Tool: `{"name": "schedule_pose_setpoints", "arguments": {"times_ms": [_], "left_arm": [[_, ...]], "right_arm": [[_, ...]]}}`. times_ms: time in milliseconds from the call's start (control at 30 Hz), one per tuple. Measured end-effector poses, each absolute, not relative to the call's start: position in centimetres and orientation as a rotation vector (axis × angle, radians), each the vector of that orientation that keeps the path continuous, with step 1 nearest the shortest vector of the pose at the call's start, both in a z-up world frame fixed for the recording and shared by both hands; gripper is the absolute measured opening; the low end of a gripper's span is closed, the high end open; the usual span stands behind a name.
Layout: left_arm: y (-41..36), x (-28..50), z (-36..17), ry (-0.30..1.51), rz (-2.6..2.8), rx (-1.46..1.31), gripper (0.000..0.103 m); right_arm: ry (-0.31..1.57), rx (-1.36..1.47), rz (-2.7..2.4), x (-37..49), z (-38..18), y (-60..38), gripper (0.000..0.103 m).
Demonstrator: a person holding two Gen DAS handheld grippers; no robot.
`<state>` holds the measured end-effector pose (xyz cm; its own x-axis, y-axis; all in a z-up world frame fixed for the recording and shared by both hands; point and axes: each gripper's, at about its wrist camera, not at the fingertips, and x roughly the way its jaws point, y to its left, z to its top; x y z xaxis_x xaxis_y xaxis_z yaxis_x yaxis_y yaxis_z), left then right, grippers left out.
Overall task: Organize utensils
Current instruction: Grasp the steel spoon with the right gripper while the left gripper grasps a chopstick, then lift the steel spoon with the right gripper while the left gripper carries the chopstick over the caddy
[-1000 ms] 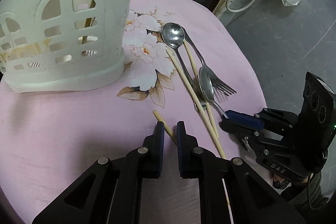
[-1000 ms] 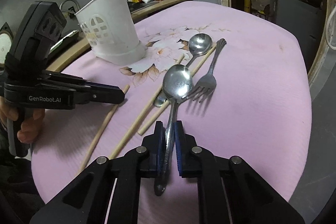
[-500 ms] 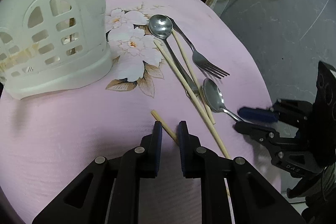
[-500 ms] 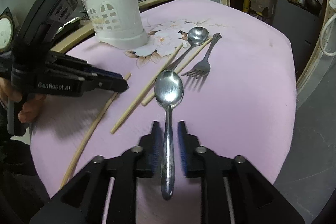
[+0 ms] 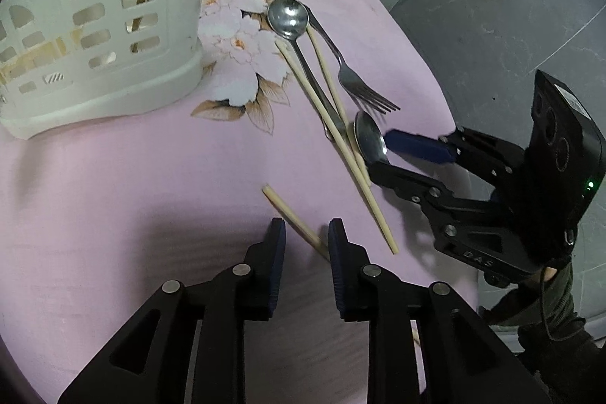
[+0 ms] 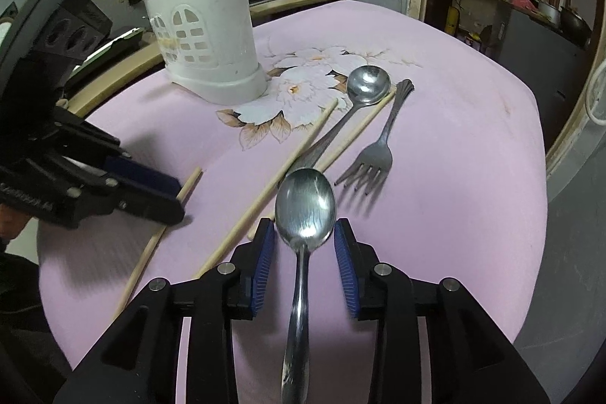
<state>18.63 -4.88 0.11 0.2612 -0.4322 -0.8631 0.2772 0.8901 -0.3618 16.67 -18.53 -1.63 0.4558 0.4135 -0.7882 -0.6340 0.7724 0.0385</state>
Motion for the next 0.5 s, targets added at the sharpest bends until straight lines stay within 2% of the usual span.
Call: {"name": "schedule_pose_setpoints", "arguments": {"times_ms": [167, 333, 433, 500], "left_arm": [[-4.5, 18.9, -0.1, 1.236, -0.489, -0.198, 0.020], [-5.1, 18.8, 0.0, 1.210, -0.480, -0.153, 0.020], [-5.7, 18.6, -0.1, 1.192, -0.473, -0.119, 0.020], [-6.0, 18.6, -0.2, 1.178, -0.471, -0.094, 0.020]], "right_arm": [[0.886, -0.291, 0.660, 17.2, -1.9, -18.0, 0.042], [0.882, -0.319, 0.650, 17.7, -2.2, -17.3, 0.042], [0.885, -0.302, 0.650, 18.0, -2.4, -17.5, 0.041], [0.884, -0.308, 0.643, 17.9, -2.3, -17.5, 0.032]]}}
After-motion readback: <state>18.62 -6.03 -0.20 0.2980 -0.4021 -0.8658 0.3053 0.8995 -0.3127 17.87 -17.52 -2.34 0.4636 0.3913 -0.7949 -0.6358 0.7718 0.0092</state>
